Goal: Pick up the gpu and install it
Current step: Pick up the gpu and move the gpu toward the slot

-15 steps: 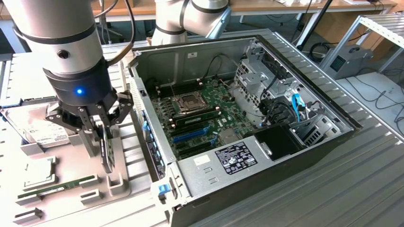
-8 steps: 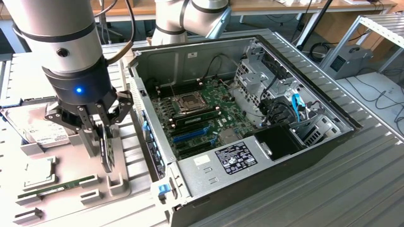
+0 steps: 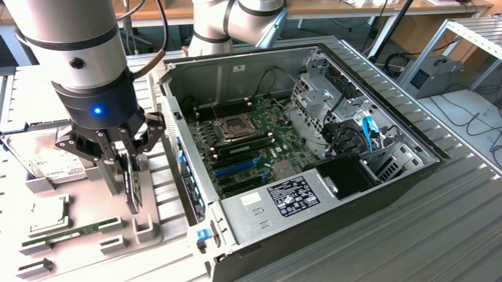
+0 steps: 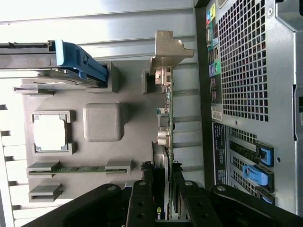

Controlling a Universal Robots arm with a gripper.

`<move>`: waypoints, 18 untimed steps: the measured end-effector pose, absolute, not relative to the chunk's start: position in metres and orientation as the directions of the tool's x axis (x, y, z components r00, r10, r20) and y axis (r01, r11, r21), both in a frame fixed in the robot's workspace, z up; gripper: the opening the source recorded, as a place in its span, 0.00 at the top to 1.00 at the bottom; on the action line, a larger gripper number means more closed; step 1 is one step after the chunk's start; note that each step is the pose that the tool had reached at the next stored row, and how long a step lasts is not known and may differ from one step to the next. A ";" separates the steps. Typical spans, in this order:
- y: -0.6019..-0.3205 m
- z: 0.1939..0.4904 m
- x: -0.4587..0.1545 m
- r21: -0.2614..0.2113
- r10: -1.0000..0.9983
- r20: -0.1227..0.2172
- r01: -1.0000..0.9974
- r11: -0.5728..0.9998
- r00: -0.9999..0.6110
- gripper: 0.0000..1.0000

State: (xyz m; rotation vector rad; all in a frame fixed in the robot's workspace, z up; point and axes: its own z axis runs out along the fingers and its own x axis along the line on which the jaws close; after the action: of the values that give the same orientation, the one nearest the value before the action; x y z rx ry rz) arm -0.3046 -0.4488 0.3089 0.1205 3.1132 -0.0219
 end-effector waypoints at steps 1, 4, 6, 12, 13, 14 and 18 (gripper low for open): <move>-0.449 0.309 -0.305 -0.013 0.077 -0.026 0.077 0.997 -0.997 0.74; -0.449 0.310 -0.305 -0.013 0.077 -0.026 0.077 0.997 -0.997 0.74; -0.449 0.311 -0.305 -0.013 0.077 -0.026 0.077 0.997 -0.997 0.74; -0.449 0.313 -0.305 -0.013 0.077 -0.026 0.077 0.997 -0.997 0.74; -0.449 0.313 -0.305 -0.013 0.077 -0.026 0.077 0.997 -0.997 0.74; -0.449 0.313 -0.305 -0.013 0.077 -0.027 0.077 0.997 -0.997 0.74; -0.449 0.315 -0.305 -0.013 0.077 -0.026 0.077 0.997 -0.997 0.74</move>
State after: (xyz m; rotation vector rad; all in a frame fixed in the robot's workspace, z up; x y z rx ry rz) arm -0.3046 -0.4488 0.3150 0.1205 3.1132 -0.0220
